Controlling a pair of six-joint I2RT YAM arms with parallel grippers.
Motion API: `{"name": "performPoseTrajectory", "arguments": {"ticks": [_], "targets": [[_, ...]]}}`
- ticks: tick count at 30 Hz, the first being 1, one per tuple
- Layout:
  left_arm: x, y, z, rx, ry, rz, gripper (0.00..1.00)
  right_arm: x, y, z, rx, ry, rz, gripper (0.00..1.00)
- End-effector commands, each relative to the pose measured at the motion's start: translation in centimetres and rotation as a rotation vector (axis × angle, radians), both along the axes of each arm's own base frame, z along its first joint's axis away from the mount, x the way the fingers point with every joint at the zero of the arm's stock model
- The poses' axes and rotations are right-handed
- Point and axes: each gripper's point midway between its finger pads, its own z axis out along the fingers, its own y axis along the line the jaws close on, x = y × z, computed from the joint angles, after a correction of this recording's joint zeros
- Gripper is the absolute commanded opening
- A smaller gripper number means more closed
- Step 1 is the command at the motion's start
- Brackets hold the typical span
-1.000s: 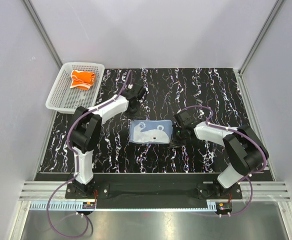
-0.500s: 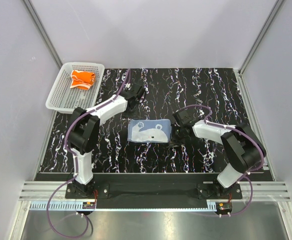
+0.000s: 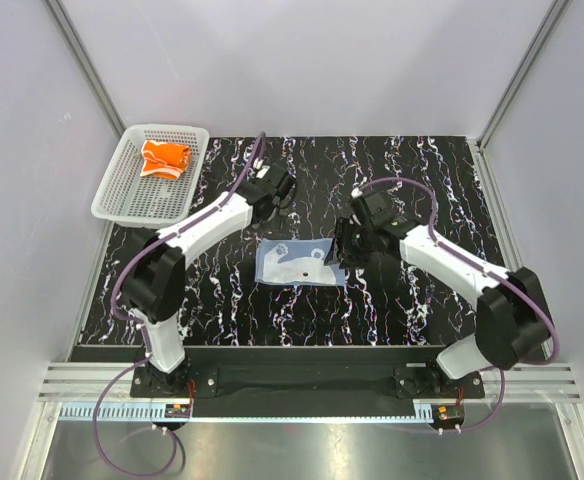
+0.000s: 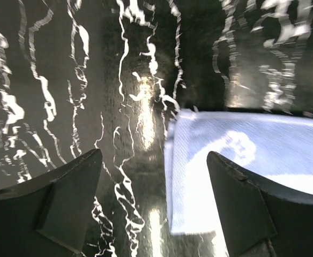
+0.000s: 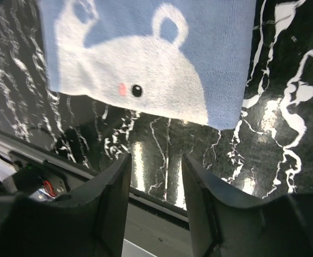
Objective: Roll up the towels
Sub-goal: Fold the towel
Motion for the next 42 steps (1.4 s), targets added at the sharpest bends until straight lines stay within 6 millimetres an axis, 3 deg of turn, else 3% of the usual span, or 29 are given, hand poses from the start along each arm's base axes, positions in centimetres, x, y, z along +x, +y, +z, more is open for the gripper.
{"name": "performPoseTrajectory", "arguments": {"ticks": [1,4,7,13,19,24,31,34,36,37,38,40,42], "targets": [[0.7,-1.2,6.7,-0.040,-0.179,-0.022,0.85,1.4,-2.3,2.7,-0.078,-0.097,-0.052,0.54],[-0.2,-2.5,7.6,-0.049,-0.198,-0.060,0.85,2.8,-3.8,2.0,-0.122,-0.087,-0.102,0.58],[-1.4,-2.8,7.8,-0.056,-0.193,-0.073,0.85,3.8,-5.0,-0.3,-0.143,-0.034,-0.151,0.58],[-3.3,-2.7,8.6,-0.107,-0.208,-0.088,0.85,4.1,-4.3,-6.1,-0.132,0.088,-0.160,0.50],[-4.6,-1.9,8.3,-0.106,-0.206,-0.095,0.85,2.9,-2.8,-7.8,-0.023,0.126,-0.157,0.35],[-4.8,-1.9,7.9,-0.115,-0.205,-0.097,0.84,1.0,-2.5,-7.9,-0.005,0.139,-0.141,0.30],[-4.9,-2.0,7.7,-0.124,-0.204,-0.097,0.84,-4.5,0.9,-8.1,-0.005,0.193,-0.053,0.28],[-5.2,-1.9,8.0,-0.132,-0.212,-0.100,0.84,-4.5,1.1,-6.4,0.020,0.157,-0.066,0.31],[-5.5,-2.0,8.4,-0.149,-0.225,-0.110,0.83,-4.4,-0.2,-5.5,-0.038,0.124,-0.073,0.36],[-5.7,-2.1,8.4,-0.155,-0.230,-0.115,0.82,-3.6,-0.2,-3.6,-0.033,0.073,-0.075,0.38],[-5.9,-2.4,8.6,-0.174,-0.235,-0.125,0.82,-3.7,-1.5,-3.4,-0.096,0.063,-0.091,0.39],[-6.7,-2.8,8.0,-0.198,-0.226,-0.138,0.76,-2.6,-1.8,-0.8,-0.107,-0.017,-0.073,0.41],[-7.9,-3.9,6.8,-0.238,-0.205,-0.164,0.71,-2.2,-2.1,0.2,-0.120,-0.057,-0.051,0.41]]}}
